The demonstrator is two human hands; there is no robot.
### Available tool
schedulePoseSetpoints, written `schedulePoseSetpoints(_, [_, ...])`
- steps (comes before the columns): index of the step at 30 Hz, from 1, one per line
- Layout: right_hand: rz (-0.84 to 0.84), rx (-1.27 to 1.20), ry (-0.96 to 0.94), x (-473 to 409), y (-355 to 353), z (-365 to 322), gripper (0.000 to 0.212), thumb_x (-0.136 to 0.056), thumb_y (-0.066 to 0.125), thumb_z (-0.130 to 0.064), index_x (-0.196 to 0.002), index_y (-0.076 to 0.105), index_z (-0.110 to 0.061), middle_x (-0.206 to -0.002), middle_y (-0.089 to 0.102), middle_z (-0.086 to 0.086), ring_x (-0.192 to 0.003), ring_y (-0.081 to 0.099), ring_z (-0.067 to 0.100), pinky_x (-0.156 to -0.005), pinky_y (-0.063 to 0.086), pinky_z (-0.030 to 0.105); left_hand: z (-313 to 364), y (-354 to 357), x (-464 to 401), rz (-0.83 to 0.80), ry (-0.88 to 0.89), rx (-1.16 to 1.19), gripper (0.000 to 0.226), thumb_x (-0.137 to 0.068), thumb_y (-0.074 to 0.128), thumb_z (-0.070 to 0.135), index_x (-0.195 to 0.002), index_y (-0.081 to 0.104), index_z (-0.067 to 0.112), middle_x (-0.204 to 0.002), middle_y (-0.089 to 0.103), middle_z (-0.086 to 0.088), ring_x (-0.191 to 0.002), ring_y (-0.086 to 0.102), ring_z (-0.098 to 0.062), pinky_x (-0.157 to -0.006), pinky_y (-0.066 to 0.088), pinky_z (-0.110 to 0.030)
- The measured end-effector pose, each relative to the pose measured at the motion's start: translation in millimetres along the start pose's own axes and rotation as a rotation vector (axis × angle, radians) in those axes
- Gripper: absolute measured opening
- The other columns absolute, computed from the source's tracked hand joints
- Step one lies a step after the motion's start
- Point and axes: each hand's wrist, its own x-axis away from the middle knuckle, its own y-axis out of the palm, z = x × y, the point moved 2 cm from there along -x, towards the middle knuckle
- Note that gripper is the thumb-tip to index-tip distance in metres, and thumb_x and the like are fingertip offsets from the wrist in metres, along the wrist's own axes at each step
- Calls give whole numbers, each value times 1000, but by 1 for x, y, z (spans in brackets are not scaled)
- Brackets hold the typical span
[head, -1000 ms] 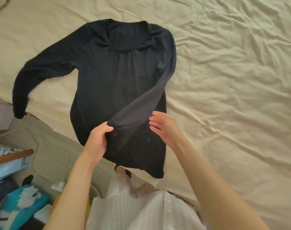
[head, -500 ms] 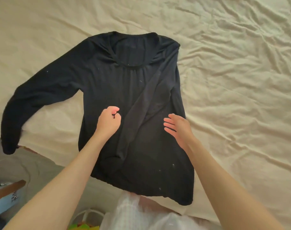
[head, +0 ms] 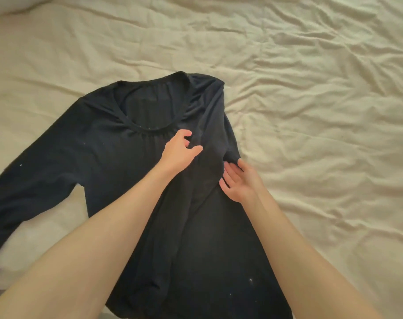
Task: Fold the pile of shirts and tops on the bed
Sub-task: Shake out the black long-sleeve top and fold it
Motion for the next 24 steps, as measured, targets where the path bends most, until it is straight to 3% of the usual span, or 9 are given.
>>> schedulePoseSetpoints(3, [32,-47,-10,-5,-2,-19,25,-101,36,-16,-91,57,-8,-123,63,4,-114,58,18,-87,44,31,5,0,-13,62,-35,-56,29,-91,58,26,-116,59,12,-101,61,-1,-94,57,-17,-82,44,-28])
schedulePoseSetpoints(5, [44,-176,-39,-5,-9,-32,25,-101,31,-11,-99,55,-6,-118,65,6,-112,60,22,-88,45,33,1,-6,-19,90,-111,10,21,-90,57,23,-108,62,12,-99,63,-1,-91,57,-17,-81,47,-31])
schedulePoseSetpoints(7, [47,-252,-85,-4,-15,-42,31,-99,26,-8,-117,51,-8,-102,68,6,-97,65,22,-86,47,34,-5,-11,-21,71,-185,103,15,-87,58,18,-100,63,12,-95,63,-4,-86,56,-18,-84,51,-38])
schedulePoseSetpoints(10, [87,-45,-143,-5,-18,-40,25,-97,35,-7,-111,55,-2,-98,69,10,-80,65,20,-80,48,34,-3,-14,-24,0,-248,226,15,-85,60,11,-100,58,14,-101,60,-7,-91,58,-23,-86,52,-38])
schedulePoseSetpoints(13, [156,195,-182,-7,-3,-28,24,-97,49,-25,-93,57,-3,-106,66,16,-85,66,23,-80,52,33,19,-14,-43,15,-187,267,30,-87,63,25,-113,52,17,-113,59,-8,-98,61,-24,-87,52,-38])
schedulePoseSetpoints(15, [173,248,-198,-10,10,-21,41,-92,57,-39,-105,60,0,-108,66,16,-95,66,24,-84,53,33,41,-9,-57,44,-89,146,38,-86,64,37,-118,55,18,-114,58,0,-97,58,-17,-86,50,-33])
schedulePoseSetpoints(17, [175,258,-192,-15,19,-18,43,-88,62,-43,-107,61,-4,-110,66,14,-99,65,24,-86,53,33,63,1,-67,14,-12,64,36,-86,63,39,-111,62,14,-105,62,-1,-96,59,-17,-81,47,-29])
schedulePoseSetpoints(20, [104,116,-123,-24,25,-23,31,-90,63,-31,-108,61,-7,-112,66,12,-102,64,23,-89,52,36,83,12,-77,-74,-28,138,26,-85,67,28,-96,67,5,-94,68,-9,-82,65,-18,-74,52,-28])
schedulePoseSetpoints(24, [32,-233,-74,-30,22,-38,31,-94,55,-16,-122,58,-3,-113,66,11,-103,63,24,-92,50,35,85,12,-93,17,-99,276,6,-89,61,16,-88,64,10,-86,64,-5,-82,61,-18,-73,52,-29])
